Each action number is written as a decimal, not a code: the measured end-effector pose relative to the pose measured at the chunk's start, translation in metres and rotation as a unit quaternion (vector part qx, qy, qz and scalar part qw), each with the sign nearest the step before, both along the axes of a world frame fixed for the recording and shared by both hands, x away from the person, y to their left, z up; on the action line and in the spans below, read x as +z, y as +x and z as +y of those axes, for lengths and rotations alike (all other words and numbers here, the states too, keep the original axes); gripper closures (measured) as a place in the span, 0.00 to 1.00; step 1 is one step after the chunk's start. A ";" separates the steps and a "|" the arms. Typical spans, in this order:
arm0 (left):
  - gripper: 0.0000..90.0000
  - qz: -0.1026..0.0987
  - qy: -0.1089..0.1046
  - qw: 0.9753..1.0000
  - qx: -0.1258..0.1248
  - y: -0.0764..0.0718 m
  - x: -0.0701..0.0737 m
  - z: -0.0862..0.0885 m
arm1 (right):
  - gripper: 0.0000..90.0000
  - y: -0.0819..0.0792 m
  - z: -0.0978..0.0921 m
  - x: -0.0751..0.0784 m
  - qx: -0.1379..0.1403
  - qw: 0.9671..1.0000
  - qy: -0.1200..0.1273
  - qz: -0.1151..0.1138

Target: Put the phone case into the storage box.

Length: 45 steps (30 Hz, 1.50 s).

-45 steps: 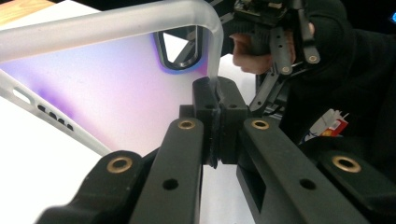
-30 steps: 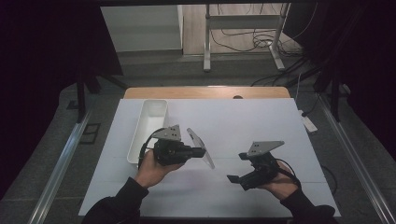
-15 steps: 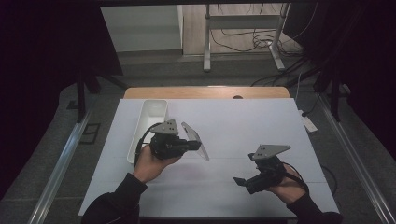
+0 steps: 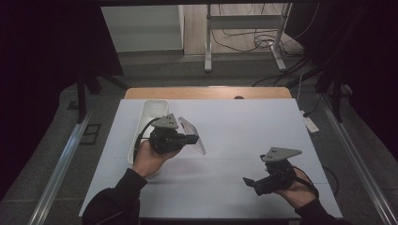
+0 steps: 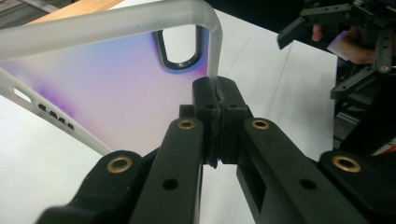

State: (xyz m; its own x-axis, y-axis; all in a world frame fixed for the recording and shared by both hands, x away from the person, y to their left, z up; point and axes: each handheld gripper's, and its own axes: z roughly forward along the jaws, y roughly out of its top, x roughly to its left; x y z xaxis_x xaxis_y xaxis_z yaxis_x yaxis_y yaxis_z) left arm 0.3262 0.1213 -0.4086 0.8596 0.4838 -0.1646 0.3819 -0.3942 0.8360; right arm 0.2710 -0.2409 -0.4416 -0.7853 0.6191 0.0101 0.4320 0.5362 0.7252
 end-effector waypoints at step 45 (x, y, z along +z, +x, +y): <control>0.98 -0.019 0.028 0.995 0.097 0.041 0.035 0.039 | 0.00 -0.018 -0.078 -0.009 -0.144 0.990 0.003 0.006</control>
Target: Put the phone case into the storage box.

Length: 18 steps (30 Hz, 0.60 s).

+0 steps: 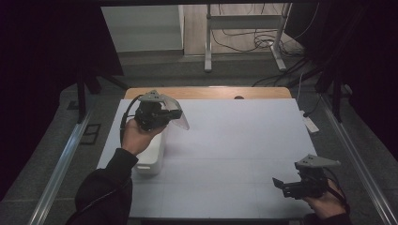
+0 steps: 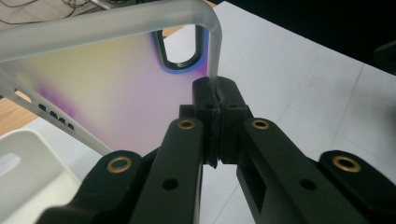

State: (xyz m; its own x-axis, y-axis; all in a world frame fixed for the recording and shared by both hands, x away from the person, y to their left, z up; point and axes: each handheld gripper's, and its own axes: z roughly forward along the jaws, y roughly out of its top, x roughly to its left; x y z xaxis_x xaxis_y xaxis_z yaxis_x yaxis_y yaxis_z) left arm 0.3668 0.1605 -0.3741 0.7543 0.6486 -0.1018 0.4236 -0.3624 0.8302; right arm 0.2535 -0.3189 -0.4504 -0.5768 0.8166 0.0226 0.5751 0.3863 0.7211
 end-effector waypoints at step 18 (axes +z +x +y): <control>0.99 0.005 0.015 0.998 0.060 0.013 0.006 0.031 | 0.00 -0.012 -0.017 0.001 -0.041 0.999 -0.005 0.001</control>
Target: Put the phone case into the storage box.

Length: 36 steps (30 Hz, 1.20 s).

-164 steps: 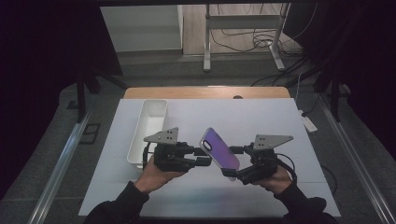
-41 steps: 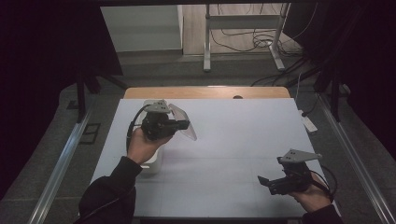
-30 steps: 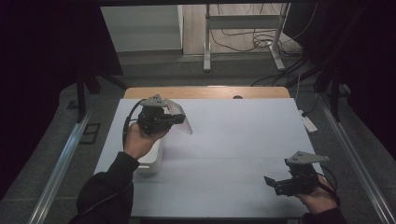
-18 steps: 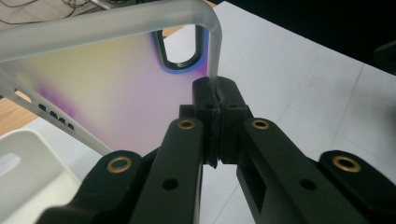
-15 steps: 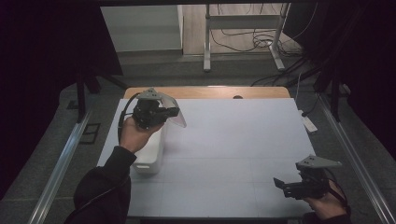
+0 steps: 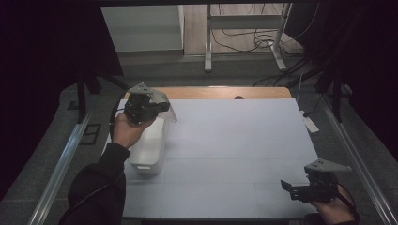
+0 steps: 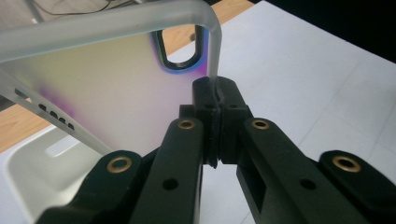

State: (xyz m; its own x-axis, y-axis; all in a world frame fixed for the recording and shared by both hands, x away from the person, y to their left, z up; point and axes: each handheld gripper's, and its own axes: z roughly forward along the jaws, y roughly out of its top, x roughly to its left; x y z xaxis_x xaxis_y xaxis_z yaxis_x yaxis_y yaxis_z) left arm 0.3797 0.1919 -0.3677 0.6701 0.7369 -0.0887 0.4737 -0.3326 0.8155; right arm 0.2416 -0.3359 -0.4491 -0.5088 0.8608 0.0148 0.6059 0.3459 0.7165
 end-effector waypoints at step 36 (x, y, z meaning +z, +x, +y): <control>0.98 0.022 0.036 0.994 0.100 0.039 -0.022 0.028 | 0.00 -0.002 -0.001 0.000 -0.002 1.000 -0.001 -0.001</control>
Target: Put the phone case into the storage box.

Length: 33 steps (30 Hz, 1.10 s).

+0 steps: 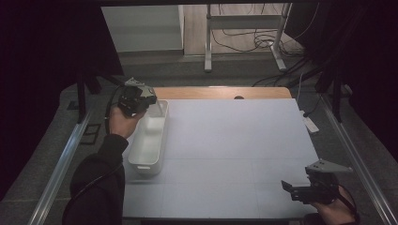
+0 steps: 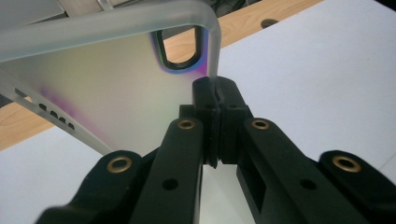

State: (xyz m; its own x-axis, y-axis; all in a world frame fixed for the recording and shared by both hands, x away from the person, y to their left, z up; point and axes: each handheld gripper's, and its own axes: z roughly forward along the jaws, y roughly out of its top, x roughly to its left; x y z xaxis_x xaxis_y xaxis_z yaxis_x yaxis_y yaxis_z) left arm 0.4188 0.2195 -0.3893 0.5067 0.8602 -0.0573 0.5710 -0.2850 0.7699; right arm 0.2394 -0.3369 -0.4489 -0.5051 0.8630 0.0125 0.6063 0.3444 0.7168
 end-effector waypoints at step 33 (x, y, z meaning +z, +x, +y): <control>0.98 0.038 0.016 0.999 0.026 0.029 -0.048 -0.012 | 0.00 0.001 0.003 -0.001 0.011 1.000 -0.011 0.008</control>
State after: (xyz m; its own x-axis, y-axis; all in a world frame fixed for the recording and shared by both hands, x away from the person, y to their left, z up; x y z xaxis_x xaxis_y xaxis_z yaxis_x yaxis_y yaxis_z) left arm 0.4482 0.2073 -0.4375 0.4572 0.8869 -0.0665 0.6425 -0.2777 0.7142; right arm 0.2404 -0.3338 -0.4502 -0.5235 0.8521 0.0016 0.6105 0.3738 0.6983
